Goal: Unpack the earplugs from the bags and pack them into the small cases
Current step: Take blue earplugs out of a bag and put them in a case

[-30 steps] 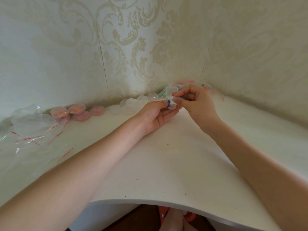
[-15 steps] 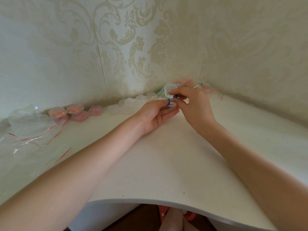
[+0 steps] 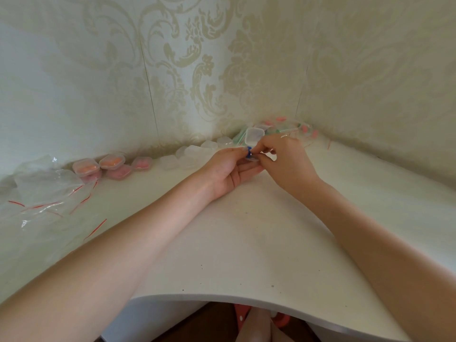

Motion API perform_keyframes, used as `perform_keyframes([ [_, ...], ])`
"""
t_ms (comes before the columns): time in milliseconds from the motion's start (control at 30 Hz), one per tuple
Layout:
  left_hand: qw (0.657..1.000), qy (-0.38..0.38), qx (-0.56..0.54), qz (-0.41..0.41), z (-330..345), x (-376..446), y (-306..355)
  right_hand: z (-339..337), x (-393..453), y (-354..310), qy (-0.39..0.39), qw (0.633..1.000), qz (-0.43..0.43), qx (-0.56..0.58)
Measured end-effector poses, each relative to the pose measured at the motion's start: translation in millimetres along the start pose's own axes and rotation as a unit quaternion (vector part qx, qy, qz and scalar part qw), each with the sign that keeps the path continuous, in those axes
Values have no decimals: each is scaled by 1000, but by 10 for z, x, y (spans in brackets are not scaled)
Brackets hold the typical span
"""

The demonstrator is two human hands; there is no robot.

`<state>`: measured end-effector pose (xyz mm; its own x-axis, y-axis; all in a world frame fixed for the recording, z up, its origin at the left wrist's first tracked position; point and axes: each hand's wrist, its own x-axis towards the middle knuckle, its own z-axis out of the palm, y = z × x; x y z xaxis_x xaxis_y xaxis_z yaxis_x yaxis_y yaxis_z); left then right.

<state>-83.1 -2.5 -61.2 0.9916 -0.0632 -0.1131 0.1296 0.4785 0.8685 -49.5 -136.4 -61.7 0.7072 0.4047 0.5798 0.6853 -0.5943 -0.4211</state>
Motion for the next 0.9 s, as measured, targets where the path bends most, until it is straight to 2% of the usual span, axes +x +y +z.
perform_keyframes([
  [467,1000,6,21,3,13,-3,-3,54,-12,-39,11,988,66,137],
  [900,1000,10,7,-1,2,3,1,14,14,30,1,978,91,185],
])
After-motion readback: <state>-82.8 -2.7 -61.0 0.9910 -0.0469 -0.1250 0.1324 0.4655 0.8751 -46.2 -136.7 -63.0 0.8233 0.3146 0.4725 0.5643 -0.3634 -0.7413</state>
